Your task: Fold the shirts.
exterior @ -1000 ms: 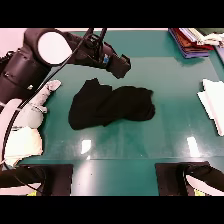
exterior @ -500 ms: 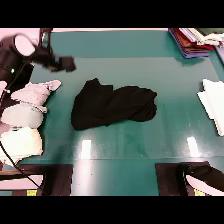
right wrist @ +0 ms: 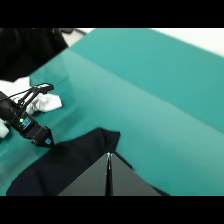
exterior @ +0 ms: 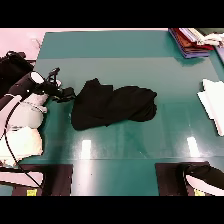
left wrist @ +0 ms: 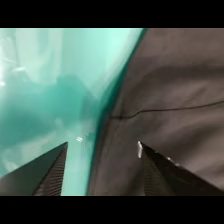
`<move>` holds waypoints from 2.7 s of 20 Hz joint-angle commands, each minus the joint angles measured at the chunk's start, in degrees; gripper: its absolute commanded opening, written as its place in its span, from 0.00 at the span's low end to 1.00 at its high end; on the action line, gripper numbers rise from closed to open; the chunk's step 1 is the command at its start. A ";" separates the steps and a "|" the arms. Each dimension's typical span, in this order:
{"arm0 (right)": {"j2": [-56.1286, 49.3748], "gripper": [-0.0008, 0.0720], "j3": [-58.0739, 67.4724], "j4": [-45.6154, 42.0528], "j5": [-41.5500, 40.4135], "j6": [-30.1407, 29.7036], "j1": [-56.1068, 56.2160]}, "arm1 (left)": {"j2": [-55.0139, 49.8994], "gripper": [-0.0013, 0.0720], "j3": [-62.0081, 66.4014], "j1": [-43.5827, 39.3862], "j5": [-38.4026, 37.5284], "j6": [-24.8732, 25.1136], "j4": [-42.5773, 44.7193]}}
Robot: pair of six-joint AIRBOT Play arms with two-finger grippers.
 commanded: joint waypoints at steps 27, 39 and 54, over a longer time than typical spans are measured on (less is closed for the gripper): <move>-15.06 0.61 -66.90 23.12 -15.17 -6.19 -28.79 | 0.11 0.05 15.87 -1.79 -4.20 3.69 -5.75; -9.38 0.04 -42.84 13.99 -10.45 -6.56 -24.17 | 10.51 0.05 27.12 -1.79 -7.32 2.67 2.82; 21.73 0.04 -7.61 13.03 6.54 -2.54 -44.70 | 40.46 0.05 53.42 -1.79 4.76 3.74 5.11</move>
